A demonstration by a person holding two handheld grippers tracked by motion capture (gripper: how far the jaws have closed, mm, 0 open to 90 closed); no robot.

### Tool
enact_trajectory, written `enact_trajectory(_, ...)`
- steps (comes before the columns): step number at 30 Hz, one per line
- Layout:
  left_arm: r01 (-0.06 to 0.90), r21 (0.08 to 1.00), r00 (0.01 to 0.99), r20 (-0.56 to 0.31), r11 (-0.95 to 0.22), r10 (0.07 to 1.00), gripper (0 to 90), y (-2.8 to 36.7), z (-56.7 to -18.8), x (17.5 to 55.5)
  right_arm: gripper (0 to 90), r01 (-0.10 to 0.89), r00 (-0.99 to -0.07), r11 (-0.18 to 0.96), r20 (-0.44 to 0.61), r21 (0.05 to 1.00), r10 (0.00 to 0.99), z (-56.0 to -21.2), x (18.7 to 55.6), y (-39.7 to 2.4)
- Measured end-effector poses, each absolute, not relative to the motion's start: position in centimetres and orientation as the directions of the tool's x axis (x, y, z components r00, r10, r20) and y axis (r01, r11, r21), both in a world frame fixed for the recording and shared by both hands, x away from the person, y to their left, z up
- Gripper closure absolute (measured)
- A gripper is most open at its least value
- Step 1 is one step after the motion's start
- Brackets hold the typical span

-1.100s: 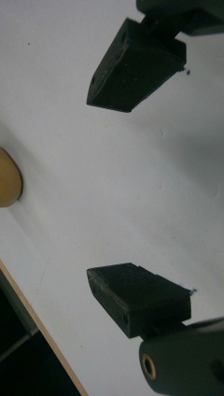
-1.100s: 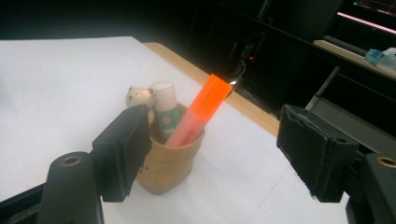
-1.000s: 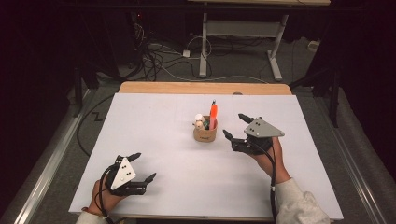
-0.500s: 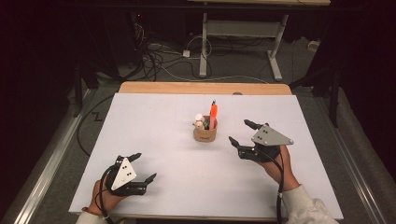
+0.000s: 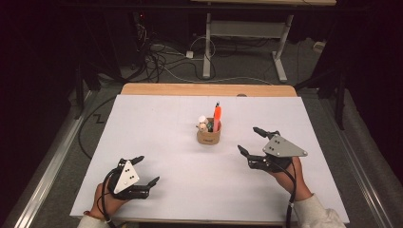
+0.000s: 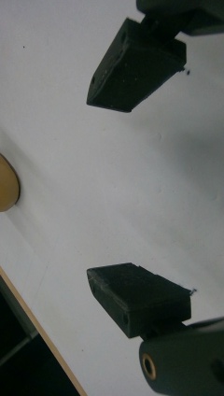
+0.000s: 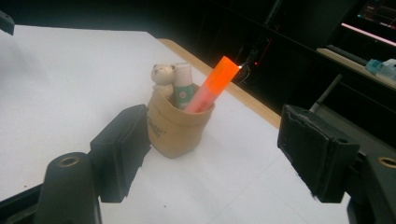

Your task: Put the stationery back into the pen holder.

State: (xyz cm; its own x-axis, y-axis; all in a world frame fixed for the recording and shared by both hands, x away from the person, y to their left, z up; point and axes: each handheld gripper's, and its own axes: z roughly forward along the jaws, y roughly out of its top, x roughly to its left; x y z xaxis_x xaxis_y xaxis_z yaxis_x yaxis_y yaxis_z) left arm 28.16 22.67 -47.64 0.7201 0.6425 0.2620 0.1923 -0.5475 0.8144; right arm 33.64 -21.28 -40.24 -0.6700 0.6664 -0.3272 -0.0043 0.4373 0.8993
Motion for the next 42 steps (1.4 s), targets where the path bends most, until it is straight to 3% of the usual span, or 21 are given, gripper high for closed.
enact_trajectory(42, 0.193, 0.809, 0.722, 0.266, -0.556, 0.638, 15.1, 22.6, -47.7, 28.2, 25.6, -0.006, -0.657, 0.448, -0.341, 0.894, 0.672, -43.9, 30.4, -25.7)
